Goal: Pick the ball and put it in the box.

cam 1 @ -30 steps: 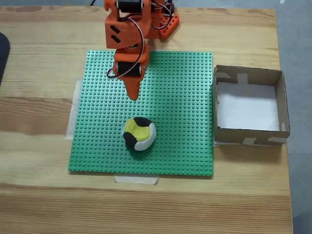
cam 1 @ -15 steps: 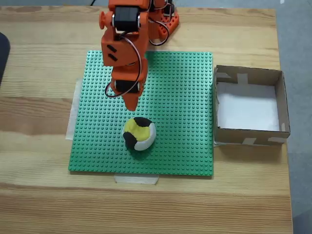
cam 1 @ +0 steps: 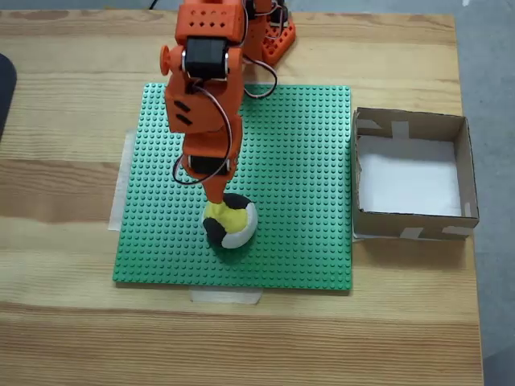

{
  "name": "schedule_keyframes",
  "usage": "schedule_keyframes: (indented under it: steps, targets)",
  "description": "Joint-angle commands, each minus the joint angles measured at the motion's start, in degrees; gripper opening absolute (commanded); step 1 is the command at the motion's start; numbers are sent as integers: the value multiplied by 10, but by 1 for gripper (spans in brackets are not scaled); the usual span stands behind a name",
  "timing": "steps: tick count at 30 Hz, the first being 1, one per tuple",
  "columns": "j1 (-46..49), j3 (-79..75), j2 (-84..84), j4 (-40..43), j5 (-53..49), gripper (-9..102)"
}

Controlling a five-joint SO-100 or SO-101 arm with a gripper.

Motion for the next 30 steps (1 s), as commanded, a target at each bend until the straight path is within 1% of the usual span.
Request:
schedule_keyframes:
  steps: [1,6,8,10,16,30]
  targets:
    - [-12,-40,-4,8,-1,12]
    - [-16,-60,-27,16,5,17]
    - [-17,-62,-32,18,12,24]
    - [-18,-64,-37,19,13,24]
    - [-19,-68,-52,20,15,37]
    - [-15,-61,-75,9,25,36]
